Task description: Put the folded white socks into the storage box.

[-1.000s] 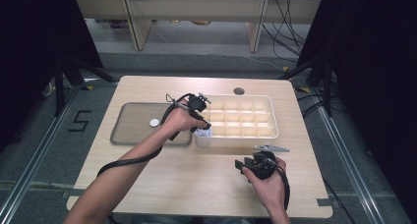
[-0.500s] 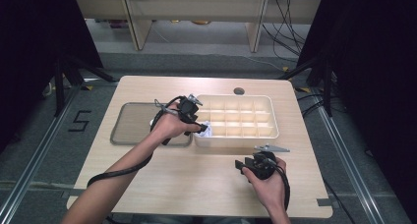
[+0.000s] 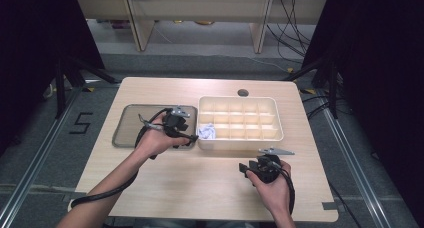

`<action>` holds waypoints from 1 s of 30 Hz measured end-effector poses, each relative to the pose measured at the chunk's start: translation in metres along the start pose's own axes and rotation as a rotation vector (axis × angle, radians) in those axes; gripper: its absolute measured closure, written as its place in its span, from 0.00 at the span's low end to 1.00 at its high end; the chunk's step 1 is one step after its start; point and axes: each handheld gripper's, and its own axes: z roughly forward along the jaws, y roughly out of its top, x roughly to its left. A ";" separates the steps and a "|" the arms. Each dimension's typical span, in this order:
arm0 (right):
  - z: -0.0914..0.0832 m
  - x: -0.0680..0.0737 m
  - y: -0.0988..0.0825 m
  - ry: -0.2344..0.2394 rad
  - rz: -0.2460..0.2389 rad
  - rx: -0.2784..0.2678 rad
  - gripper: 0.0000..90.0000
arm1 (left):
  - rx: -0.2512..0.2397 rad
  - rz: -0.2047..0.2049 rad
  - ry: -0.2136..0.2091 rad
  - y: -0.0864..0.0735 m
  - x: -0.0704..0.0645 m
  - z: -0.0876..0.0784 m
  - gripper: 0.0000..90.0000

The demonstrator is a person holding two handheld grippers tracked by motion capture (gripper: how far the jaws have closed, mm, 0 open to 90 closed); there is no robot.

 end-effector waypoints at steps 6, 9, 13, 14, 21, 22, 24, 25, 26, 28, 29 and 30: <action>-0.001 0.000 0.000 -0.001 0.004 0.000 0.60 | -0.032 -0.007 0.022 -0.018 -0.003 -0.006 0.44; 0.000 0.000 0.000 -0.003 -0.005 0.003 0.60 | -0.055 -0.012 0.018 -0.027 -0.006 -0.009 0.44; 0.001 0.000 0.000 -0.002 -0.004 0.003 0.60 | -0.074 -0.015 0.030 -0.036 -0.006 -0.012 0.44; 0.001 0.000 0.000 -0.005 -0.004 0.004 0.60 | -0.091 -0.023 0.032 -0.040 -0.006 -0.013 0.44; 0.001 0.000 -0.001 -0.007 -0.002 0.007 0.60 | -0.132 -0.055 0.037 -0.056 -0.005 -0.014 0.44; 0.002 0.000 -0.001 -0.007 -0.003 0.006 0.60 | -0.136 -0.062 0.031 -0.059 -0.003 -0.014 0.44; 0.002 0.001 -0.001 -0.014 0.005 0.010 0.60 | -0.137 -0.068 0.038 -0.064 -0.002 -0.014 0.45; 0.003 0.001 -0.001 -0.014 0.006 0.008 0.60 | -0.140 -0.075 0.047 -0.066 -0.002 -0.013 0.45; 0.003 0.001 -0.001 -0.014 0.006 0.008 0.60 | -0.141 -0.072 0.052 -0.068 -0.002 -0.013 0.45; 0.003 0.001 -0.001 -0.014 0.006 0.008 0.60 | -0.143 -0.064 0.047 -0.070 -0.002 -0.014 0.45; 0.002 0.001 -0.001 -0.018 0.008 0.013 0.60 | -0.151 -0.072 0.051 -0.071 -0.002 -0.015 0.45; 0.002 0.001 -0.001 -0.019 0.008 0.012 0.60 | -0.157 -0.072 0.047 -0.072 -0.003 -0.016 0.45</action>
